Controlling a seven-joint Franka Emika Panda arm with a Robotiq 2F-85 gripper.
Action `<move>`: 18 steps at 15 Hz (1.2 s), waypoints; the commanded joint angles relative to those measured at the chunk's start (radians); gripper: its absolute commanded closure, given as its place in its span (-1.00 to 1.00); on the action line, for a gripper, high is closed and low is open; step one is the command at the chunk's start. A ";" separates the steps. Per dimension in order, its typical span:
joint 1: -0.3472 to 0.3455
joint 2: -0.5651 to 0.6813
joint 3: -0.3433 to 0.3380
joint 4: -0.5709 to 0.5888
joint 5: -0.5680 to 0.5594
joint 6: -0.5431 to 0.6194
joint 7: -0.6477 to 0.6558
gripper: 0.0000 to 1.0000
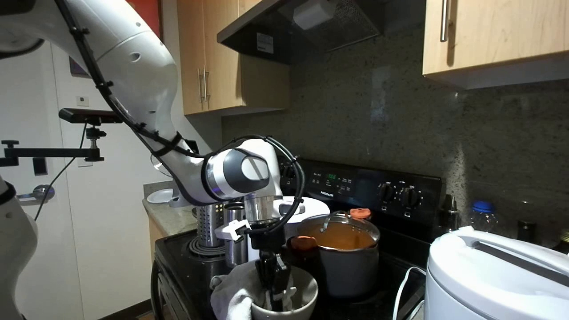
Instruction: Use the white cloth to wipe the white bowl on the bottom right of the stove
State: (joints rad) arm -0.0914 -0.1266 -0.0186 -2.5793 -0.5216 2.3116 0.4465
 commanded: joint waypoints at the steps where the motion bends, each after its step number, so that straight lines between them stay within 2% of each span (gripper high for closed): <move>1: 0.023 -0.003 0.011 0.013 0.096 -0.027 -0.065 0.92; 6: 0.024 -0.029 0.006 0.013 0.149 -0.005 -0.080 0.91; 10: 0.013 -0.089 0.004 0.010 0.138 -0.029 -0.077 0.92; 18: 0.062 -0.286 0.056 0.065 0.278 -0.323 -0.172 0.91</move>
State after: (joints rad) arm -0.0468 -0.3253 0.0085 -2.5371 -0.2845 2.1021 0.3121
